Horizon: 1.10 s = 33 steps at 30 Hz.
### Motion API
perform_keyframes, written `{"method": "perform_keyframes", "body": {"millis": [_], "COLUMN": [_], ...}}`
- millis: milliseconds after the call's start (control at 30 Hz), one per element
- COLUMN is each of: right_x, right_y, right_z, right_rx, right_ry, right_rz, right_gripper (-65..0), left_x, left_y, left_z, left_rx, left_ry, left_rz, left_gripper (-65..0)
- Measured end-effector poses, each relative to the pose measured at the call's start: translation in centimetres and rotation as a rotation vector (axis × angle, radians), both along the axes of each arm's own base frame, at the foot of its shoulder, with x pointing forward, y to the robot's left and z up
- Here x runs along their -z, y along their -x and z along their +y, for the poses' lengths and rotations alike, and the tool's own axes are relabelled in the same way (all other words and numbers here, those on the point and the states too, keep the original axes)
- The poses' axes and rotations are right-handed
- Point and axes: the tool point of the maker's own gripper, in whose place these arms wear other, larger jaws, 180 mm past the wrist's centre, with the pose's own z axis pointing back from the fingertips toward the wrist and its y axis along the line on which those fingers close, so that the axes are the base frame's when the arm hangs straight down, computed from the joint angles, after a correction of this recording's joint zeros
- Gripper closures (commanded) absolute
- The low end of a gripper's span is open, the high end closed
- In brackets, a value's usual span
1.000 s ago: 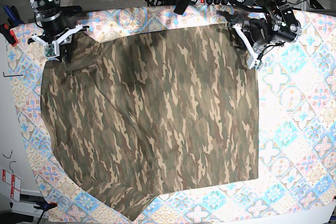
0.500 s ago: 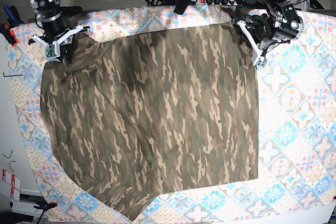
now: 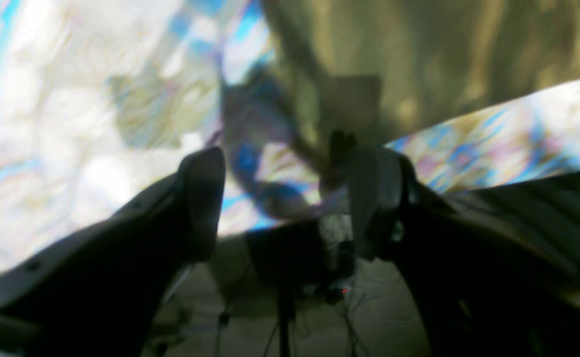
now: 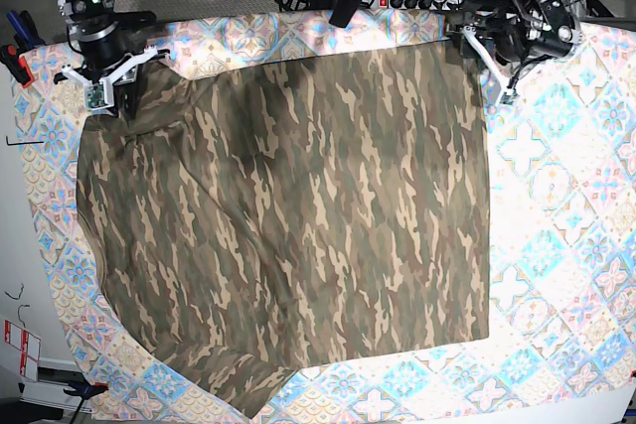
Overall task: Fold the T-shirt properly
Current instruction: 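Lift the hem corners and pull them apart, stretching the hem, then carry the held hem over the shirt toward the collar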
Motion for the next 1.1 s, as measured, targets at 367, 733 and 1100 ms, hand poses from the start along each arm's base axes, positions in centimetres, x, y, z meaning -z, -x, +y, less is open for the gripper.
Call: {"method": "perform_keyframes", "body": {"millis": [367,733,1100], "right_x": [0.3,0.4,0.4], "right_y": [0.4,0.5,0.6], "right_z": [0.5,0.5,0.6], "right_rx": [-0.014,-0.015,-0.018], "right_ry": [-0.008,-0.006,-0.009], "right_rz": [0.014,0.016,0.019], "right_gripper": [-4.1,-4.1,-4.1], "left_x": [3.4,3.5,4.2], "left_y": [1.0,0.1,-0.3], "left_z": [-1.7,-2.9,-2.7], "left_rx": [-0.049,0.018,0.11], "left_ry": [0.172,0.179,0.062], "left_rz": [0.027,0.085,0.163], "left_gripper": [-37.5,-36.0,-1.6]}}
